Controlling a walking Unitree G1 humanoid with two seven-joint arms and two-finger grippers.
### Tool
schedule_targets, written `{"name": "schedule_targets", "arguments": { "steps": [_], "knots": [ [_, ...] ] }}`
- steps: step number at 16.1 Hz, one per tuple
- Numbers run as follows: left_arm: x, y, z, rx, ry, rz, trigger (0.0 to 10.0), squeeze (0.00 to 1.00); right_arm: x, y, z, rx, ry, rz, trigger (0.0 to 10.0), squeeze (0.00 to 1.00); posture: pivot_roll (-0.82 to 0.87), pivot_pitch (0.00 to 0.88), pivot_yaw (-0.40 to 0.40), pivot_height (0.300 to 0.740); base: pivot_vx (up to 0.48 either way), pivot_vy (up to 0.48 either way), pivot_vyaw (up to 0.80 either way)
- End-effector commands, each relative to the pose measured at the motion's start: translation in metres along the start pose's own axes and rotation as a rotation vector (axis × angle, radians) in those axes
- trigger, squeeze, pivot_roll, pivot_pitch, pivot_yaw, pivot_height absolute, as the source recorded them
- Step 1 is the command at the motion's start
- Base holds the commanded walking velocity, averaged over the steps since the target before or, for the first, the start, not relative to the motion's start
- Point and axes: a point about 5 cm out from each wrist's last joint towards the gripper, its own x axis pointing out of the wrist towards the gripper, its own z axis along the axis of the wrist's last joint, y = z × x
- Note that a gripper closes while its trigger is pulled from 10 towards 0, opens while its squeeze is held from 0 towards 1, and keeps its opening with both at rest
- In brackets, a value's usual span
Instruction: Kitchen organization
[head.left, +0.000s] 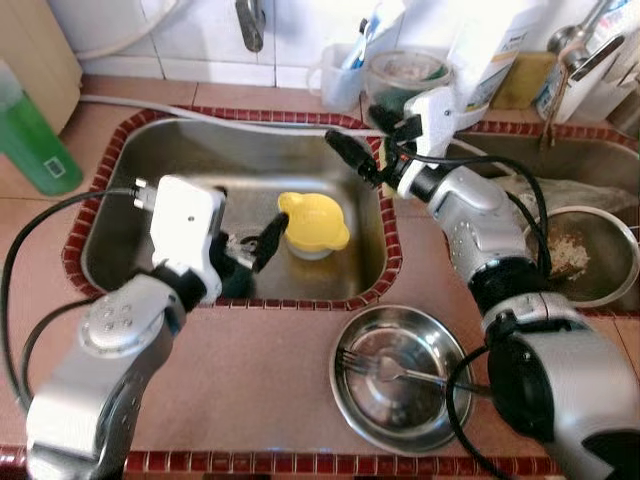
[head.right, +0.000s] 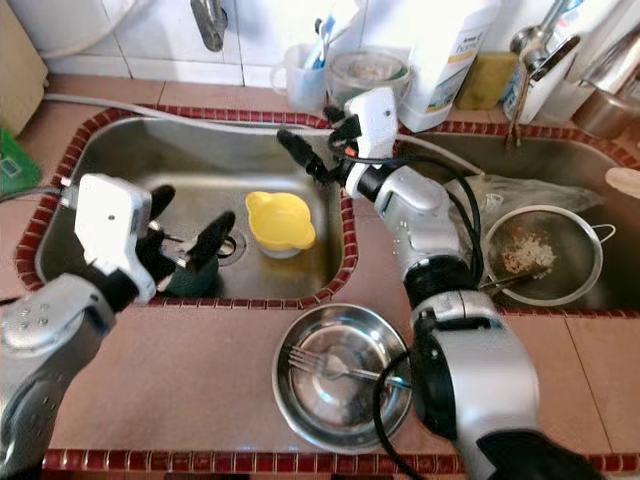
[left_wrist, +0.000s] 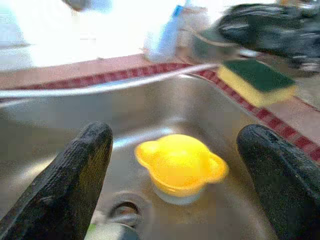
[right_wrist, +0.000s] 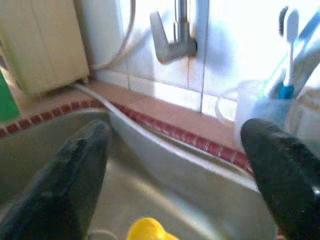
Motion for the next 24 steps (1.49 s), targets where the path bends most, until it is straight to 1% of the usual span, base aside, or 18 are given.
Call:
{"name": "schedule_targets", "arguments": {
  "steps": [1,2,4,5,6,7,8,9,10,11,12,13,14,17,19,20,22,24],
  "knots": [
    [0.003,0.003,0.0,0.014,-0.012,0.025,10.0,0.0,-0.002,-0.002,0.008,0.004,-0.054,-0.025,10.0,1.0,0.03,0.119,-0.042,0.74,0.0,0.0,0.0],
    [0.011,0.012,-0.006,-0.011,-0.024,0.113,10.0,0.0,-0.008,-0.001,0.013,0.006,-0.11,-0.082,10.0,1.0,0.02,0.091,-0.029,0.74,0.0,0.0,0.0],
    [0.015,0.015,-0.011,-0.016,-0.013,0.156,10.0,0.0,-0.017,-0.003,0.003,0.018,-0.103,-0.156,10.0,1.0,0.01,0.076,-0.018,0.74,0.0,0.0,0.0],
    [0.019,0.018,-0.016,-0.028,0.003,0.183,10.0,0.0,-0.029,-0.004,-0.014,0.051,-0.074,-0.256,10.0,1.0,0.01,0.074,-0.017,0.74,0.0,0.0,0.0],
    [0.02,0.018,-0.017,-0.028,0.004,0.188,10.0,0.0,-0.031,-0.003,-0.016,0.057,-0.072,-0.27,10.0,1.0,0.01,0.068,-0.008,0.74,0.0,0.0,0.0],
    [0.021,0.022,-0.031,-0.002,0.027,0.225,10.0,0.0,-0.042,0.005,-0.029,0.07,-0.047,-0.334,10.0,1.0,0.0,0.054,0.002,0.74,0.0,0.0,0.0],
    [0.021,0.024,-0.04,-0.024,0.058,0.257,10.0,0.0,-0.048,0.01,-0.034,0.081,-0.05,-0.372,10.0,1.0,0.0,0.049,0.005,0.74,0.0,0.0,0.0],
    [0.022,0.022,-0.039,-0.035,0.057,0.247,10.0,0.0,-0.051,0.017,-0.031,0.073,-0.077,-0.373,10.0,1.0,-0.02,0.048,0.01,0.74,0.0,0.0,0.0],
    [0.024,0.018,-0.026,-0.048,-0.011,0.219,10.0,0.0,-0.052,0.02,-0.026,0.091,-0.103,-0.375,10.0,1.0,-0.02,0.042,0.008,0.74,0.0,0.0,0.0],
    [0.028,0.017,-0.022,-0.079,-0.046,0.226,10.0,0.0,-0.053,0.025,-0.022,0.095,-0.119,-0.394,10.0,1.0,-0.02,0.037,0.004,0.74,0.0,0.0,0.0],
    [0.029,0.017,-0.023,-0.062,-0.055,0.225,10.0,0.0,-0.055,0.028,-0.021,0.08,-0.117,-0.399,10.0,0.54,-0.03,0.032,0.002,0.74,0.0,0.0,0.0],
    [0.03,0.017,-0.022,-0.042,-0.07,0.23,10.0,0.0,-0.057,0.03,-0.019,0.07,-0.113,-0.409,10.0,0.0,-0.03,0.03,0.0,0.74,0.0,0.0,0.0],
    [0.029,0.016,-0.02,-0.063,-0.087,0.233,10.0,0.0,-0.059,0.033,-0.017,0.065,-0.116,-0.411,10.0,0.0,-0.03,0.025,-0.003,0.74,0.0,0.0,0.0],
    [0.024,0.014,-0.025,-0.062,-0.101,0.234,10.0,0.0,-0.068,0.048,-0.021,0.034,-0.097,-0.387,10.0,0.0,-0.03,0.008,-0.011,0.74,0.0,0.0,0.0],
    [0.02,0.014,-0.025,-0.029,-0.121,0.239,10.0,0.0,-0.073,0.055,-0.025,0.038,-0.078,-0.391,10.0,0.0,-0.02,0.001,-0.014,0.74,0.0,0.0,0.0],
    [0.018,0.014,-0.027,-0.026,-0.123,0.245,10.0,0.0,-0.076,0.058,-0.027,0.016,-0.064,-0.386,10.0,0.0,-0.02,0.0,-0.014,0.74,0.0,0.0,0.0],
    [0.015,0.014,-0.03,-0.018,-0.124,0.249,10.0,0.0,-0.08,0.062,-0.032,-0.012,-0.037,-0.377,10.0,0.0,-0.02,0.0,-0.017,0.74,0.0,0.0,0.0],
    [0.014,0.015,-0.042,-0.007,-0.098,0.253,10.0,0.0,-0.081,0.062,-0.038,-0.018,-0.011,-0.376,10.0,0.0,-0.02,0.0,-0.021,0.74,0.0,0.0,0.0]
  ]
}}
